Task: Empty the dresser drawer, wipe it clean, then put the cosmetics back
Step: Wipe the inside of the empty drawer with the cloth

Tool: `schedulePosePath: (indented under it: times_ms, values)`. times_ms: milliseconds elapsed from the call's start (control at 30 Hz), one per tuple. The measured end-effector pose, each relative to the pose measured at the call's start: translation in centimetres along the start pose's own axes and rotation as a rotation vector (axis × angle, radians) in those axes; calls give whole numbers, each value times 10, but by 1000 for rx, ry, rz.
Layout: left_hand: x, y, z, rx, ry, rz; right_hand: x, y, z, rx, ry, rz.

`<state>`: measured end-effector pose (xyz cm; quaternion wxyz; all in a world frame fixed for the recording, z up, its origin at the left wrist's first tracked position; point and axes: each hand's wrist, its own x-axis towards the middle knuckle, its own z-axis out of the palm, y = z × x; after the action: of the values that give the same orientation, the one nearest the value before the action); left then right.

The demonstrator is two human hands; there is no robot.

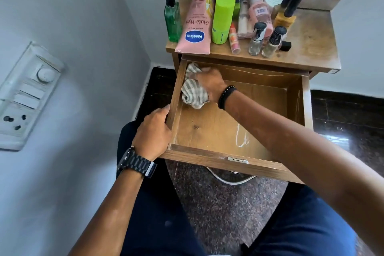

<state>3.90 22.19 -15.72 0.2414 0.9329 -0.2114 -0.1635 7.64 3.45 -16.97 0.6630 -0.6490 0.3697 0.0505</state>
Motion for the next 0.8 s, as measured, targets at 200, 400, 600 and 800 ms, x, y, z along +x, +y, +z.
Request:
schedulePosePath:
  times_ms: [200, 400, 600, 800]
  values:
    - [-2, 1, 2, 10, 4, 30, -30, 10, -9, -419, -303, -3]
    - [-7, 6, 2, 61, 9, 6, -71, 41, 5, -706, -620, 39]
    - [-6, 4, 0, 78, -11, 12, -49, 29, -5, -484, -495, 136]
    - [-3, -1, 1, 66, -7, 57, 9, -7, 5, -100, -2, 16]
